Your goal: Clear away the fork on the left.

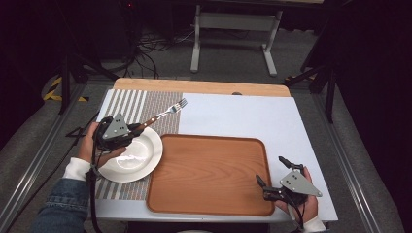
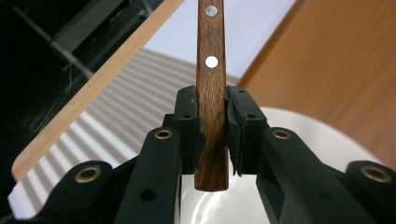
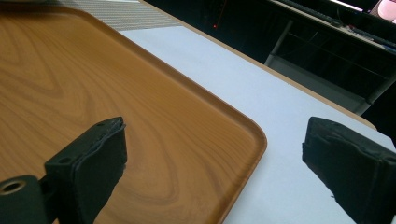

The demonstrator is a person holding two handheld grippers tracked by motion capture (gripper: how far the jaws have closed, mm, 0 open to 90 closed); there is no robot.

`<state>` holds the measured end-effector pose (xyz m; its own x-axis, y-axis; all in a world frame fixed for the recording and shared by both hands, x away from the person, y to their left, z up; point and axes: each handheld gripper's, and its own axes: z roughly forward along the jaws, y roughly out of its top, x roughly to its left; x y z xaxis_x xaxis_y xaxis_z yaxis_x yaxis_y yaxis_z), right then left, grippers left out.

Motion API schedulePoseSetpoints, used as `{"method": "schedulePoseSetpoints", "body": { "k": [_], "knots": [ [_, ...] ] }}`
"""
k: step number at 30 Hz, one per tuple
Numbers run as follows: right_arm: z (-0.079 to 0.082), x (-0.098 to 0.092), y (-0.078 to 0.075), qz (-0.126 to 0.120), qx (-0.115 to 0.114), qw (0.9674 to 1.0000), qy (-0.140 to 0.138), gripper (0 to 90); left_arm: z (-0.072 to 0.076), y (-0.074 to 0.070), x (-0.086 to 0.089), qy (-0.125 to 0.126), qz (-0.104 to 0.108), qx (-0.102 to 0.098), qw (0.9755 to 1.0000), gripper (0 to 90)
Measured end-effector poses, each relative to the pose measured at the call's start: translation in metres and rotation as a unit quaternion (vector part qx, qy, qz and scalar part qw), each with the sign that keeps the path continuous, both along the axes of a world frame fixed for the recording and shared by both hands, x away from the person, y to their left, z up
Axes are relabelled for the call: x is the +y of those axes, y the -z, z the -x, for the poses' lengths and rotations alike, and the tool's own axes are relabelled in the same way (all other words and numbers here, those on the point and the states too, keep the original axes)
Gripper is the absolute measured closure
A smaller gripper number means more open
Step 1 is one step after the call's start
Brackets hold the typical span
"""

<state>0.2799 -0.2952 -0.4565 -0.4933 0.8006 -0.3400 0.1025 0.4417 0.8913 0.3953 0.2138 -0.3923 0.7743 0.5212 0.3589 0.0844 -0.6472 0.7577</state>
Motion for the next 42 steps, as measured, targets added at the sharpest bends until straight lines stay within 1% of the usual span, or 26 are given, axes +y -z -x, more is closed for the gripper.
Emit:
{"method": "schedulePoseSetpoints", "body": {
  "k": [1,5,7,8,11,12,13,14,17,20,21,23,24,26,27,28,30,31,33,34,35,37,38,40,41,42],
  "knots": [
    [0.000,0.000,0.000,0.000,0.000,1.0000,0.000,7.4,0.000,0.000,0.000,0.000,0.000,0.000,1.0000,75.8],
    [0.000,-0.001,0.000,0.000,0.000,1.0000,0.000,7.4,0.016,0.000,-0.019,0.032,-0.003,-0.005,0.9995,75.9],
    [0.000,-0.001,0.000,-0.001,0.000,1.0000,0.000,7.4,0.020,0.000,-0.025,0.039,-0.004,-0.008,0.9992,75.8],
    [0.000,-0.001,0.000,0.000,0.000,1.0000,0.000,7.4,0.022,0.000,-0.028,0.046,-0.001,-0.005,0.9989,75.8],
    [0.000,-0.001,0.000,0.000,0.000,1.0000,0.000,7.4,0.027,0.002,-0.033,0.052,-0.002,-0.007,0.9986,75.8],
    [0.000,-0.001,0.000,0.000,0.000,1.0000,0.000,7.4,0.032,0.005,-0.039,0.062,-0.008,-0.003,0.9980,75.9],
    [0.000,-0.001,0.000,0.000,0.000,1.0000,0.000,7.4,0.032,0.005,-0.039,0.062,-0.008,-0.003,0.9980,75.8],
    [0.000,-0.001,0.000,-0.001,0.001,1.0000,0.001,7.4,0.036,0.007,-0.044,0.071,-0.010,-0.002,0.9975,75.8],
    [0.000,-0.001,0.000,0.001,0.001,1.0000,0.000,7.4,0.042,0.010,-0.050,0.079,-0.014,0.000,0.9968,75.9],
    [0.000,-0.001,0.000,0.000,0.001,1.0000,0.000,7.4,0.052,0.018,-0.060,0.097,-0.023,0.009,0.9950,75.9],
    [0.000,-0.001,0.000,0.000,0.001,1.0000,0.001,7.4,0.052,0.018,-0.060,0.097,-0.023,0.009,0.9950,75.9],
    [0.000,-0.001,0.000,0.001,0.002,1.0000,0.001,7.4,0.057,0.024,-0.065,0.103,-0.029,0.014,0.9941,75.9],
    [0.000,-0.001,0.000,0.001,0.002,1.0000,0.001,7.4,0.060,0.029,-0.068,0.112,-0.030,0.022,0.9930,75.9],
    [0.000,0.000,0.000,0.001,0.002,1.0000,0.000,7.4,0.064,0.035,-0.072,0.114,-0.037,0.027,0.9924,75.9],
    [0.000,0.000,0.000,0.001,0.002,1.0000,0.000,7.4,0.066,0.038,-0.073,0.118,-0.036,0.036,0.9918,75.9],
    [0.000,0.000,0.000,0.001,0.002,1.0000,0.000,7.4,0.066,0.038,-0.073,0.118,-0.036,0.036,0.9918,75.9],
    [0.000,0.000,0.000,0.001,0.001,1.0000,0.000,7.4,0.071,0.042,-0.076,0.120,-0.047,0.039,0.9908,75.9],
    [0.000,0.000,0.000,0.001,0.001,1.0000,0.000,7.4,0.072,0.044,-0.077,0.128,-0.048,0.042,0.9897,75.9],
    [0.000,0.000,0.000,0.001,0.003,1.0000,0.000,7.4,0.077,0.049,-0.081,0.133,-0.057,0.048,0.9882,75.8],
    [0.000,0.000,0.000,0.001,0.003,1.0000,0.000,7.4,0.079,0.051,-0.081,0.134,-0.058,0.057,0.9876,75.9],
    [0.000,0.000,0.000,0.001,0.003,1.0000,-0.001,7.4,0.079,0.053,-0.082,0.135,-0.063,0.055,0.9873,75.8],
    [0.000,0.000,0.000,0.001,0.004,1.0000,-0.002,7.4,0.080,0.055,-0.082,0.138,-0.061,0.058,0.9868,75.8],
    [0.000,0.000,0.000,0.001,0.004,1.0000,-0.002,7.4,0.081,0.057,-0.082,0.138,-0.061,0.064,0.9865,75.8],
    [0.000,0.000,0.000,0.000,0.004,1.0000,-0.001,7.4,0.083,0.060,-0.083,0.138,-0.068,0.067,0.9858,75.8],
    [0.000,0.000,0.000,0.001,0.005,1.0000,-0.001,7.4,0.086,0.064,-0.082,0.143,-0.070,0.072,0.9846,75.8],
    [0.000,0.000,0.001,0.001,0.005,1.0000,-0.001,7.4,0.086,0.064,-0.082,0.143,-0.070,0.072,0.9846,75.8]
  ]
}}
